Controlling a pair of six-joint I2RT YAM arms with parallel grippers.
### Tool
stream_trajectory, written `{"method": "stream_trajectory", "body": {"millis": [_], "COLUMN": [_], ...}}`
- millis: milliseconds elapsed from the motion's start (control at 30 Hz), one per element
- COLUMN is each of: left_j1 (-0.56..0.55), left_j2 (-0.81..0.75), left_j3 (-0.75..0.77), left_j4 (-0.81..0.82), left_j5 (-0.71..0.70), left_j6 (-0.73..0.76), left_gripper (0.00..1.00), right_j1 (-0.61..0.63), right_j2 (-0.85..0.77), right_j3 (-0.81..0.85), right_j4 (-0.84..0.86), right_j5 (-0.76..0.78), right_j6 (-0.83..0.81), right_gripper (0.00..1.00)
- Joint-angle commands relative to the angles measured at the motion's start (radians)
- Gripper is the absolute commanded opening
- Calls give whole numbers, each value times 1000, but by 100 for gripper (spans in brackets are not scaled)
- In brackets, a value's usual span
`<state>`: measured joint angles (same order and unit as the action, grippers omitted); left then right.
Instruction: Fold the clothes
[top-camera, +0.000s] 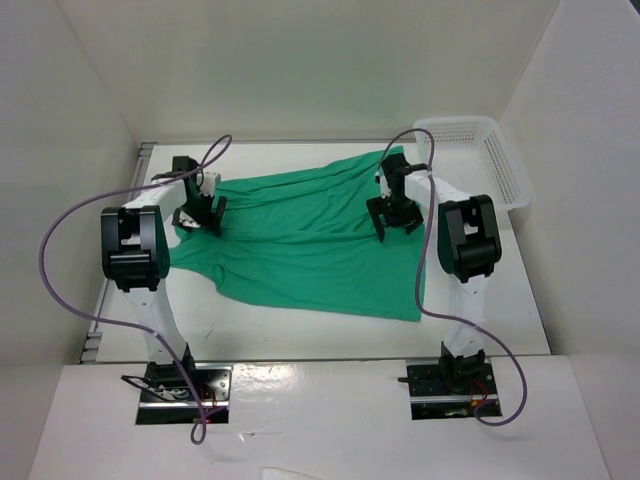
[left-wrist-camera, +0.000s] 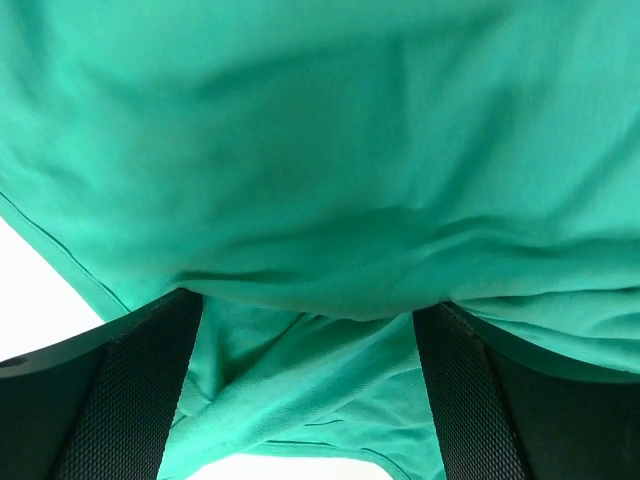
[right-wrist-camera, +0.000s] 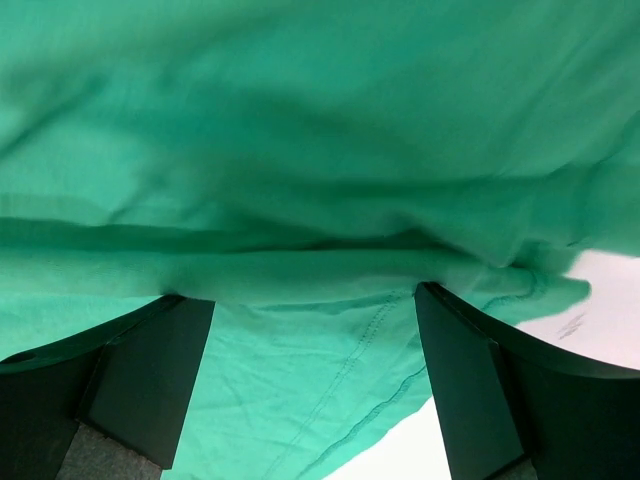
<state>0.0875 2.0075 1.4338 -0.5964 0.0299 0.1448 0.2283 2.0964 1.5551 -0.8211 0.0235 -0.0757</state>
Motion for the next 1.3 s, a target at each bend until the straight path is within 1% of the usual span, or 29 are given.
{"method": "stream_trajectory", "body": {"millis": [0, 367, 567, 667, 700, 767, 833, 867, 900, 933, 967, 1000, 1033, 1067, 1100, 1167, 1200, 1233, 1267], "left_j1": [-5, -5, -5, -5, -5, -5, 6, 82, 83, 104, 159, 185, 213, 268, 296, 346, 385, 405, 422], "left_j2": [46, 117, 158, 158, 143, 113, 21, -156, -158, -200, -275, -306, -334, -381, -400, -427, -428, -418, -396], "left_j3": [77, 249, 350, 370, 385, 386, 352, 191, 189, 141, 43, -2, -47, -87, -163, -219, -246, -246, -246], "left_j4": [32, 23, 4, 4, -20, -46, -77, -77, -77, -77, -65, -65, -56, -43, -34, -11, -11, -11, -11], "left_j5": [-19, -28, 5, 15, 15, 28, 56, 126, 127, 142, 154, 166, 180, 195, 221, 241, 242, 273, 295], "left_j6": [-30, -59, -88, -97, -106, -106, -94, -65, -65, -45, -31, -18, 17, 38, 58, 93, 102, 120, 130], "left_gripper": [91, 91, 91, 91, 91, 91, 91, 94, 94, 94, 94, 94, 94, 93, 90, 87, 82, 72, 68], "right_j1": [-23, -33, -33, -33, -33, -33, -33, -33, -33, -33, -33, -33, -33, -44, -44, -64, -64, -64, -73], "right_j2": [53, 145, 145, 122, 122, 68, 4, -157, -159, -198, -276, -314, -344, -375, -427, -461, -485, -486, -501], "right_j3": [92, 270, 333, 333, 342, 342, 312, 202, 201, 142, 105, 77, 10, -18, -45, -108, -140, -153, -167], "right_j4": [60, 40, 31, 40, 40, 11, 11, 11, 11, 11, 23, 23, 36, 36, 51, 51, 51, 51, 51], "right_j5": [61, 92, 92, 92, 92, 38, -9, -89, -89, -103, -112, -129, -141, -152, -186, -217, -238, -247, -247], "right_j6": [7, -12, -12, -12, -21, -21, -33, -53, -67, -78, -87, -108, -117, -127, -136, -171, -171, -199, -208], "right_gripper": [89, 89, 89, 89, 89, 89, 89, 89, 89, 90, 90, 90, 90, 90, 90, 90, 90, 90, 90]}}
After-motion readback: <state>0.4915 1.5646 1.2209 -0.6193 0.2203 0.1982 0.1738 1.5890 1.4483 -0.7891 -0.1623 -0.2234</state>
